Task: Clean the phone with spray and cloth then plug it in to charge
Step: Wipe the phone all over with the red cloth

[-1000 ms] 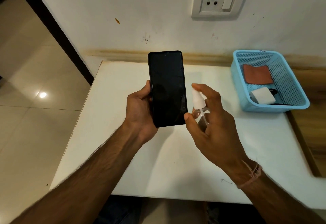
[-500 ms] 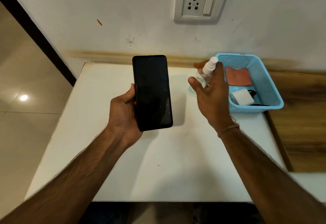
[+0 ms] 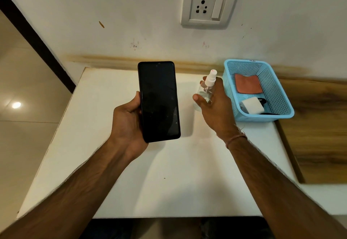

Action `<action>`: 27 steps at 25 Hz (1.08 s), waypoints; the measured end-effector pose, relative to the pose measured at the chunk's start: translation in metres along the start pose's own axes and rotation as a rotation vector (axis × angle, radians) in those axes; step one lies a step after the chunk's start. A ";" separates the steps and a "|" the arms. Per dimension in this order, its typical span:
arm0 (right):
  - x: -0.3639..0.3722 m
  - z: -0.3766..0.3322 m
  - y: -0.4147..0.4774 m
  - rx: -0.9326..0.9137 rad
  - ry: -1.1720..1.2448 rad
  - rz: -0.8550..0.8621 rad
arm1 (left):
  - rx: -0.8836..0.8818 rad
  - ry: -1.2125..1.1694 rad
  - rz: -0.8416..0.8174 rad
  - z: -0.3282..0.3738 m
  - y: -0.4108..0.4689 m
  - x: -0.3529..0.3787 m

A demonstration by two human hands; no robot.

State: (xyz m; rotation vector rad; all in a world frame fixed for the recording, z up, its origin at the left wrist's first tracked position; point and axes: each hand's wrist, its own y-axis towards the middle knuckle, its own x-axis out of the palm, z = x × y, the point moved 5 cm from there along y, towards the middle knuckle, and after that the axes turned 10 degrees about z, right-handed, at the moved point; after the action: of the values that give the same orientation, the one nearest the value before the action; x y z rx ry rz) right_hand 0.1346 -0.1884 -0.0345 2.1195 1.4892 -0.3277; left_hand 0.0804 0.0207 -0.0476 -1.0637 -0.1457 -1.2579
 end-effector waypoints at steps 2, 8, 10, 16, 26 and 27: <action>-0.014 -0.005 0.004 -0.001 0.070 -0.037 | -0.004 -0.012 -0.006 0.000 0.000 0.001; -0.094 0.004 0.072 0.019 -0.062 0.318 | -0.022 -0.013 -0.020 -0.002 -0.003 0.006; -0.096 0.025 0.107 0.050 -0.397 0.221 | -0.021 -0.010 -0.013 -0.002 -0.003 0.007; -0.053 0.074 0.135 -0.013 -1.052 -0.298 | -0.019 -0.001 0.009 -0.002 -0.004 0.006; -0.073 0.060 0.127 -0.072 -0.982 0.006 | 0.014 -0.001 0.049 0.002 -0.005 0.005; -0.081 0.056 0.127 -0.067 -0.973 0.063 | 0.014 0.001 0.051 0.002 -0.006 0.005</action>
State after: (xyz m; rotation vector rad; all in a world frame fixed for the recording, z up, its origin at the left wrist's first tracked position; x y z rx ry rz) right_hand 0.2281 -0.3158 -0.0073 1.5440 0.8254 -1.0739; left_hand 0.0786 0.0192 -0.0395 -1.0488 -0.1249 -1.2097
